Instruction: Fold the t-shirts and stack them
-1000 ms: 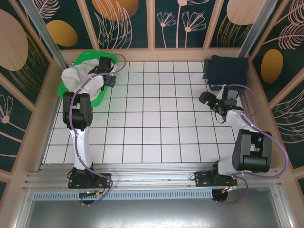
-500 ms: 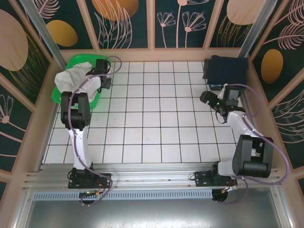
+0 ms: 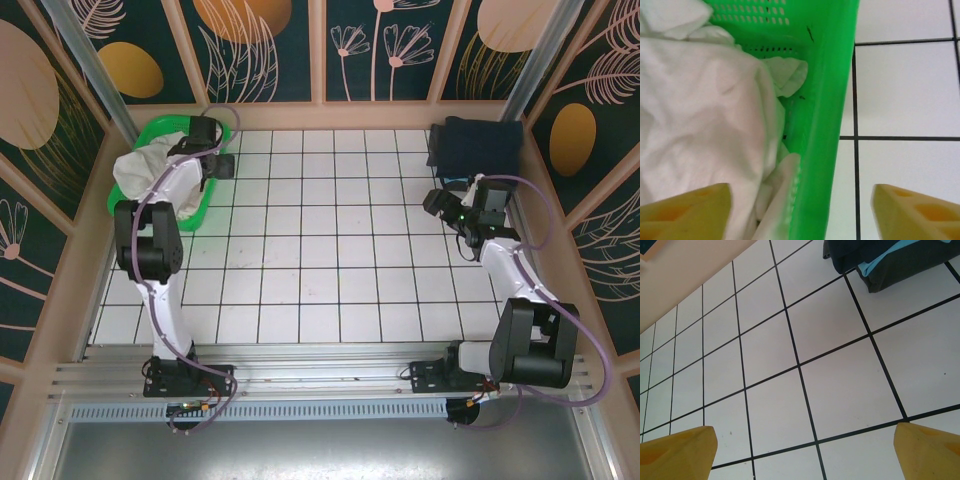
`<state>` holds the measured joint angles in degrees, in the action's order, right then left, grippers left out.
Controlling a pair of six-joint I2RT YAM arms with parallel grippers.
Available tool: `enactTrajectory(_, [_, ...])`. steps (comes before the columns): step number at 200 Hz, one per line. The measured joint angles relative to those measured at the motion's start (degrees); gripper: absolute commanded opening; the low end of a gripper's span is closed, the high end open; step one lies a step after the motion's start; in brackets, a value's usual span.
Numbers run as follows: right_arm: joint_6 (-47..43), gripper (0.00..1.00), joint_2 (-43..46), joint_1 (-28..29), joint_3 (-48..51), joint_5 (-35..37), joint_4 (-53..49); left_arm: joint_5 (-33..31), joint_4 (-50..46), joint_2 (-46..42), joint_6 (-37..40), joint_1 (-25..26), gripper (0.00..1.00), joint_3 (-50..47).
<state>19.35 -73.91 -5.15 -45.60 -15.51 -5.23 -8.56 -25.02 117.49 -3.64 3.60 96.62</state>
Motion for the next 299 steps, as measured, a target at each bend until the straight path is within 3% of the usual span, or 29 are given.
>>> enactTrajectory(55, [0.0,0.94,0.6,1.4,0.3,0.0,0.4,-0.9,5.6,-7.5,-9.9,-12.9,0.99,-9.6])
enactTrajectory(88, [0.0,0.94,0.8,1.5,1.4,0.0,0.8,-3.1,5.4,-4.7,-12.2,-14.7,0.97,-9.4])
enactTrajectory(103, [-0.2,0.94,0.8,1.5,1.8,0.0,0.9,-3.4,5.3,-2.4,-12.9,-14.7,0.85,-8.0])
enactTrajectory(153, [-1.4,0.94,0.8,1.5,3.1,0.0,1.8,-1.7,3.1,3.9,-14.6,-14.9,0.25,-2.1])
enactTrajectory(180, [-1.5,0.93,0.8,1.5,3.4,0.0,2.0,0.9,1.8,3.9,-14.6,-14.9,0.0,-0.3])
enactTrajectory(237, [-1.5,0.93,1.0,1.5,4.0,-0.9,3.1,8.3,-0.2,-4.4,-13.3,-14.9,0.0,0.5])
enactTrajectory(299, [-0.5,0.92,2.6,1.6,4.9,-3.7,4.1,22.0,-1.8,-13.7,-12.1,-14.7,0.0,12.3])
